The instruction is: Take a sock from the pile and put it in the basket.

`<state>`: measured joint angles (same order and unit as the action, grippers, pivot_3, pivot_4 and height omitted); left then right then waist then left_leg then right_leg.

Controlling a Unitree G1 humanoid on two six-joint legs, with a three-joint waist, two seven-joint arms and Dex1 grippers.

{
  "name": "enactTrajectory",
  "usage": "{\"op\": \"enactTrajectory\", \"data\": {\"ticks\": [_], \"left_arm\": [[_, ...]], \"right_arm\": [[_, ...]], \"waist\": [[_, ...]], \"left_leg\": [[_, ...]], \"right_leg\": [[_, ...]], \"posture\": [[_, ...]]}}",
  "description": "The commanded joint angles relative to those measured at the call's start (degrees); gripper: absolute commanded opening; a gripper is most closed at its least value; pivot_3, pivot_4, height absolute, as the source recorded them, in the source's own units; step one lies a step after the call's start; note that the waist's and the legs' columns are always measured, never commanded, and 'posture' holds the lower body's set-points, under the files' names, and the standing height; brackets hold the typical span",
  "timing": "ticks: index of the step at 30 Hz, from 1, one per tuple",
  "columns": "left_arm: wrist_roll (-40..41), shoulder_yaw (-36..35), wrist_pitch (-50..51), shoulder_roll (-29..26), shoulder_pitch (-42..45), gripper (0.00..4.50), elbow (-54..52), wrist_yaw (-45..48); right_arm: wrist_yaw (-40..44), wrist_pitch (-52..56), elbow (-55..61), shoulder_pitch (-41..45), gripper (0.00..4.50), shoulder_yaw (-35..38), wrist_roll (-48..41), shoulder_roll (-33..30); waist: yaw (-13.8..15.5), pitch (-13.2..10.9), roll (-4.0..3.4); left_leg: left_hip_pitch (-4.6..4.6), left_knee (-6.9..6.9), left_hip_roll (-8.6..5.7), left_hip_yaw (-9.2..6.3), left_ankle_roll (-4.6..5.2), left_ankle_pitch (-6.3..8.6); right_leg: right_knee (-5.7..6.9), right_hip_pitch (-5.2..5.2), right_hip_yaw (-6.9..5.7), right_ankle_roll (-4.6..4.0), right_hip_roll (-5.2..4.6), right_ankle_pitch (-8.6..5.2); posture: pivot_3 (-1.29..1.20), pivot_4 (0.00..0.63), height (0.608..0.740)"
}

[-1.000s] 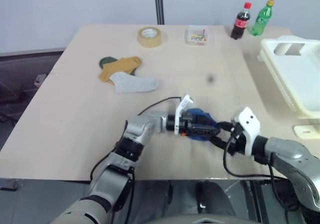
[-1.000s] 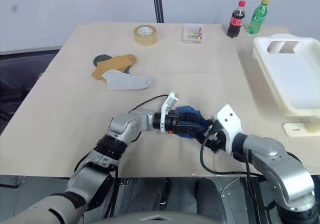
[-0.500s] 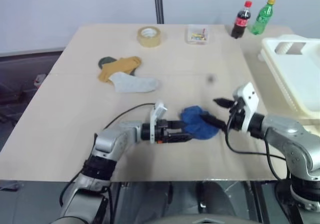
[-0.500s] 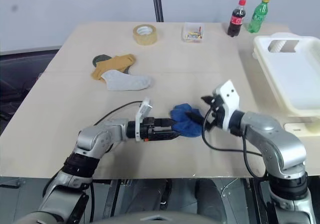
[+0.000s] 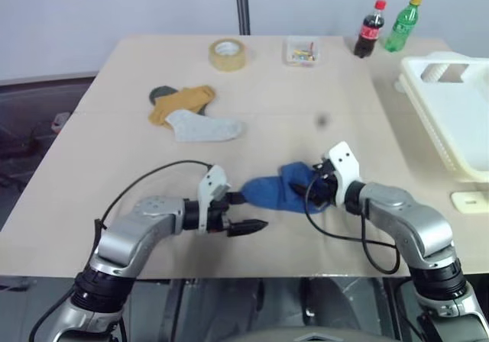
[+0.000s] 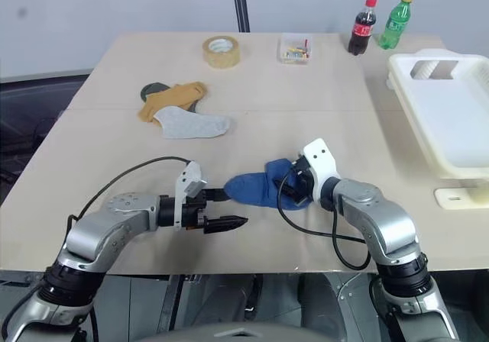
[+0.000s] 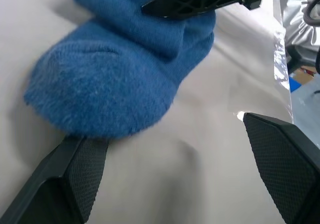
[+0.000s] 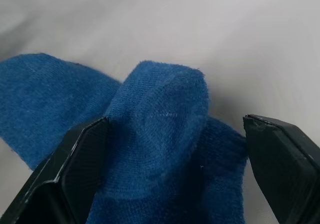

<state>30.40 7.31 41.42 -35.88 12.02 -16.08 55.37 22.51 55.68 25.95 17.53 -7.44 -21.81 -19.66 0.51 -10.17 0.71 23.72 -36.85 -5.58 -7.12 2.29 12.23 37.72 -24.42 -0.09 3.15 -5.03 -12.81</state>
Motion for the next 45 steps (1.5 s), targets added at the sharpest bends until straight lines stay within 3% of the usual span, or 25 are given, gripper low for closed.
{"op": "enactTrajectory", "data": {"ticks": [1,6,13,19,24,31,35,41,45], "left_arm": [[-0.1,0.8,-1.6,3.3,3.7,4.50,1.3,-0.9],[-3.3,3.1,-4.9,7.5,9.8,4.50,8.0,-1.6],[-5.3,4.7,-8.0,9.0,12.8,4.50,12.3,0.7],[-7.6,6.8,-10.7,10.7,14.9,4.50,15.1,3.0],[-8.7,8.9,-12.2,13.2,17.8,4.50,17.9,5.4],[-9.4,10.5,-13.6,15.4,20.1,4.50,19.7,8.3],[-12.0,12.6,-15.2,14.1,19.7,4.50,20.4,9.9],[-15.2,11.0,-18.1,10.2,19.7,4.50,22.7,9.7],[-13.3,8.4,-17.3,8.1,19.0,4.50,21.3,10.3]], "right_arm": [[0.2,-1.9,5.5,0.2,4.45,3.4,-2.1,0.2],[4.8,-2.7,10.2,-2.8,4.45,3.8,-3.4,-6.6],[3.0,-8.7,8.7,-5.7,4.45,1.0,4.4,-11.8],[3.8,-16.9,-0.6,-6.4,4.45,-7.2,11.9,-11.6],[5.2,-20.0,-2.8,-6.5,4.45,-9.0,14.0,-11.2],[6.1,-19.6,0.9,-8.5,4.45,-5.7,12.5,-11.0],[5.0,-18.0,3.6,-9.5,4.45,-4.3,12.8,-11.1],[6.8,-9.0,13.0,-11.8,4.45,4.0,7.4,-14.6],[6.6,-8.1,12.4,-11.6,4.45,3.0,7.9,-15.6]], "waist": [[0.2,0.0,0.02],[0.2,0.0,0.04],[-0.2,0.0,0.04],[-0.2,0.0,0.04],[-0.3,0.0,0.09],[-0.7,0.0,0.09],[-0.8,0.0,0.09],[-0.7,0.0,0.08],[-0.8,0.0,0.08]], "left_leg": [[0.01,-0.01,0.01,-0.01,0.00,0.00],[0.03,-0.06,-0.06,0.02,0.01,0.00],[0.01,-0.01,0.00,0.13,0.01,-0.01],[0.01,-0.05,-0.01,0.15,0.00,-0.02],[-0.05,-0.12,-0.01,0.14,0.00,-0.02],[-0.07,-0.18,0.00,0.12,0.01,-0.01],[-0.06,-0.18,-0.01,0.12,0.01,-0.01],[-0.03,-0.20,-0.01,0.09,0.02,0.00],[-0.03,-0.22,0.03,0.06,0.03,0.00]], "right_leg": [[0.01,0.00,-0.05,0.00,0.03,0.00],[-0.04,0.03,-0.17,0.03,0.09,0.01],[0.02,-0.04,-0.07,0.02,0.04,0.01],[0.03,-0.02,-0.07,0.02,0.07,0.01],[0.04,0.06,-0.08,0.03,0.11,0.01],[0.07,0.10,-0.10,0.03,0.13,0.01],[0.07,0.09,-0.10,0.03,0.13,0.01],[0.06,0.09,-0.10,0.03,0.11,0.01],[0.07,0.09,-0.13,0.03,0.09,0.01]], "posture": [[0.00,0.150,0.740],[0.00,0.150,0.740],[0.00,0.150,0.740],[0.00,0.150,0.740],[0.00,0.150,0.740],[0.00,0.150,0.740],[0.00,0.150,0.740],[0.00,0.150,0.740],[0.00,0.150,0.740]]}}
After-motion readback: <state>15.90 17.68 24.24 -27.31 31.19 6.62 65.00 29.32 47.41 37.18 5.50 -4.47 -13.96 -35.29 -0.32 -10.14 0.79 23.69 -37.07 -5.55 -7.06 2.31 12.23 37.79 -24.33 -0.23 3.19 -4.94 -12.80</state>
